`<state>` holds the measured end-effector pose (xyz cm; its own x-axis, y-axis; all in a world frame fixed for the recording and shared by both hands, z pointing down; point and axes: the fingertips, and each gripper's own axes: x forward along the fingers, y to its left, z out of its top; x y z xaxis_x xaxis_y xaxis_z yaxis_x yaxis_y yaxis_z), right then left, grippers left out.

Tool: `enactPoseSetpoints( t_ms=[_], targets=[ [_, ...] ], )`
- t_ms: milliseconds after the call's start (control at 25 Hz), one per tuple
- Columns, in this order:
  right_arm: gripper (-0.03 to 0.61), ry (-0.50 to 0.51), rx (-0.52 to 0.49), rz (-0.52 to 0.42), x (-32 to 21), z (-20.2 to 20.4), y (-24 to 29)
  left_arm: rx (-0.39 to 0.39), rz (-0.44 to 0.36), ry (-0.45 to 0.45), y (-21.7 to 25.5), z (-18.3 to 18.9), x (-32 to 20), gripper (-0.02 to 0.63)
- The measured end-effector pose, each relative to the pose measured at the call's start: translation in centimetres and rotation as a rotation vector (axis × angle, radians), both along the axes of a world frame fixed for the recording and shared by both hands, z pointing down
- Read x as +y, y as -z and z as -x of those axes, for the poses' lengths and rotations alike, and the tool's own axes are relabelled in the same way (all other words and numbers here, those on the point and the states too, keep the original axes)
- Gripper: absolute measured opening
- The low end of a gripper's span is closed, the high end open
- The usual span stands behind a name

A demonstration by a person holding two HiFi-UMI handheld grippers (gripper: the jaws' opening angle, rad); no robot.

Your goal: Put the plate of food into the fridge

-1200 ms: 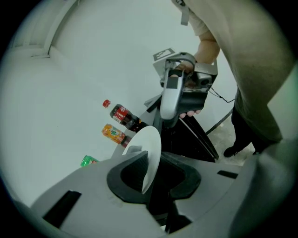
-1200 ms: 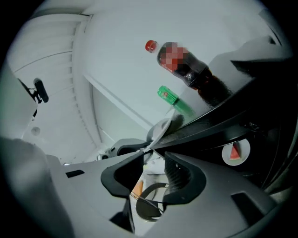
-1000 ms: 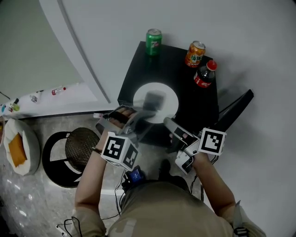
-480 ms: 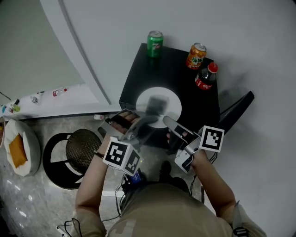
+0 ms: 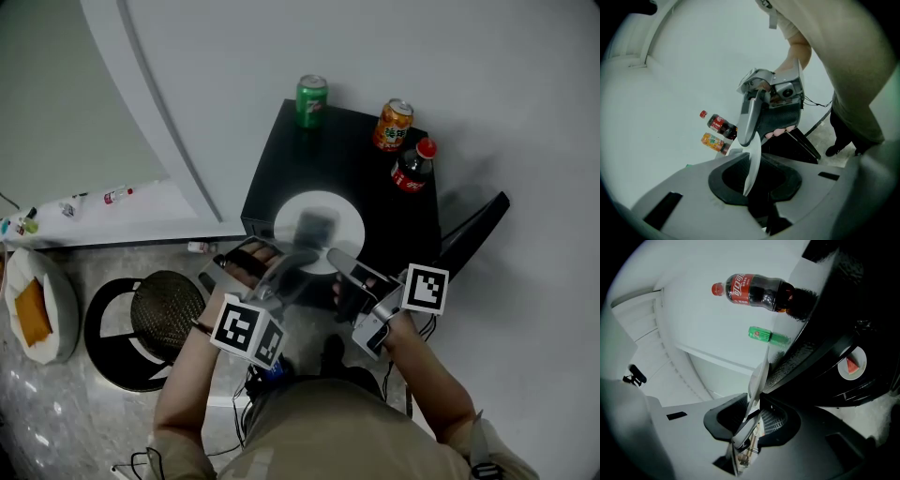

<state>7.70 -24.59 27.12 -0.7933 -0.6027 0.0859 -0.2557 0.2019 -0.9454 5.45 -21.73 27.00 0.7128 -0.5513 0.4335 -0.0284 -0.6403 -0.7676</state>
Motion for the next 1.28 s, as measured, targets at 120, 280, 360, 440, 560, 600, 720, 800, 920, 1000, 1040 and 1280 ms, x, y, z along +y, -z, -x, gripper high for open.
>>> enactPoseSetpoints(
  t_ms=[120, 280, 360, 440, 560, 600, 720, 800, 920, 1000, 1040, 1280],
  targets=[
    [0.086, 0.0, -0.01, 0.013, 0.1, 0.1, -0.1, -0.001, -0.007, -0.001, -0.1, 0.1, 0.1, 0.055],
    [0.078, -0.007, -0.041, 0.033, 0.1, 0.1, -0.3, 0.002, -0.013, 0.001, -0.4, 0.0, 0.2, 0.055],
    [0.075, -0.008, -0.047, 0.041, 0.1, 0.0, -0.6, 0.006, -0.013, 0.002, -0.7, 0.0, 0.2, 0.055],
    [0.072, -0.01, -0.06, 0.051, 0.1, 0.0, -1.0, 0.006, -0.014, 0.002, -1.0, -0.1, 0.2, 0.055],
    [0.067, -0.018, -0.086, 0.069, 0.5, 0.1, -1.3, -0.007, -0.022, -0.001, -1.3, 0.1, 0.6, 0.055],
    [0.067, -0.02, -0.09, 0.072, 0.5, 0.1, -1.4, -0.009, -0.023, -0.003, -1.4, 0.1, 0.7, 0.055],
    [0.067, -0.027, -0.088, 0.073, 0.8, 0.2, -1.5, -0.005, -0.021, -0.009, -1.5, 0.2, 1.0, 0.055],
    [0.067, -0.039, -0.09, 0.073, 1.9, 0.9, -1.3, 0.007, -0.021, -0.013, -1.2, 1.0, 2.0, 0.055],
    [0.066, -0.064, -0.093, 0.071, 4.0, 2.3, -0.8, 0.015, -0.03, -0.023, -0.9, 2.4, 4.1, 0.055],
    [0.063, -0.076, -0.099, 0.074, 5.0, 2.8, -0.9, 0.006, -0.038, -0.031, -1.0, 2.9, 5.0, 0.055],
    [0.063, -0.082, -0.106, 0.075, 5.4, 2.9, -0.9, 0.004, -0.041, -0.036, -1.0, 3.0, 5.4, 0.055],
    [0.056, -0.119, -0.12, 0.079, 7.8, 3.7, -1.1, 0.014, -0.043, -0.061, -1.1, 3.9, 7.8, 0.058]
  ],
)
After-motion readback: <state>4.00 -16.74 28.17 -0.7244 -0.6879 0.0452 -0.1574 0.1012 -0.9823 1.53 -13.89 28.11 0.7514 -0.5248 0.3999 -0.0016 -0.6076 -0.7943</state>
